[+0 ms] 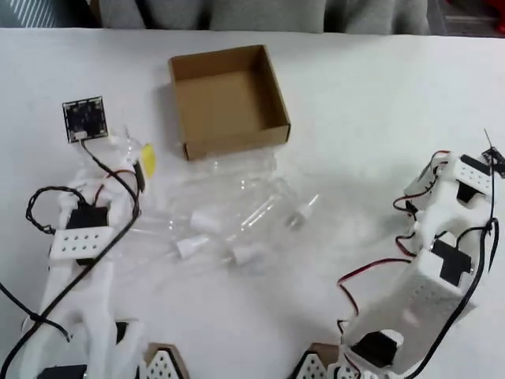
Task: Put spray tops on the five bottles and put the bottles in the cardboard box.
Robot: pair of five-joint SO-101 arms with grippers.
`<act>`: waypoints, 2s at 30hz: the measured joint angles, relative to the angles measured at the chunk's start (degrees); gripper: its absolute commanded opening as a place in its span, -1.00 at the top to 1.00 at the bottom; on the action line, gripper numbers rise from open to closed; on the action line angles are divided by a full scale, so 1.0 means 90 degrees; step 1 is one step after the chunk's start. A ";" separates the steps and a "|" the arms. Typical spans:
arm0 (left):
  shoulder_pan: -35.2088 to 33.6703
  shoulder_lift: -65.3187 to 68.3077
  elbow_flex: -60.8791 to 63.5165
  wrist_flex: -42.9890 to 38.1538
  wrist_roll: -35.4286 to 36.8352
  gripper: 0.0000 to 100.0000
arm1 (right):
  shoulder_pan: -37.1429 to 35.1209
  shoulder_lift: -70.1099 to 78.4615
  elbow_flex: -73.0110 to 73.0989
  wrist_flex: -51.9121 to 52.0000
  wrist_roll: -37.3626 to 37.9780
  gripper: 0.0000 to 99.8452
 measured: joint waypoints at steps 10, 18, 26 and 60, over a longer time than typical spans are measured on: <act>0.0000 0.0000 0.0000 0.0000 0.0000 0.96 | 0.0020 0.0391 -0.0479 0.0234 0.0283 0.98; 0.0000 0.0000 0.0000 0.0000 0.0000 0.96 | -0.0068 0.0049 -0.0537 0.0694 0.1416 0.97; -0.0186 -0.0215 0.0000 0.0000 0.0000 0.96 | -0.0225 -0.2208 -0.0537 0.1612 0.1621 0.97; 0.3917 -0.6945 0.3350 0.0020 0.0000 0.96 | -0.3741 -0.8527 -0.0547 -0.0010 0.2862 0.97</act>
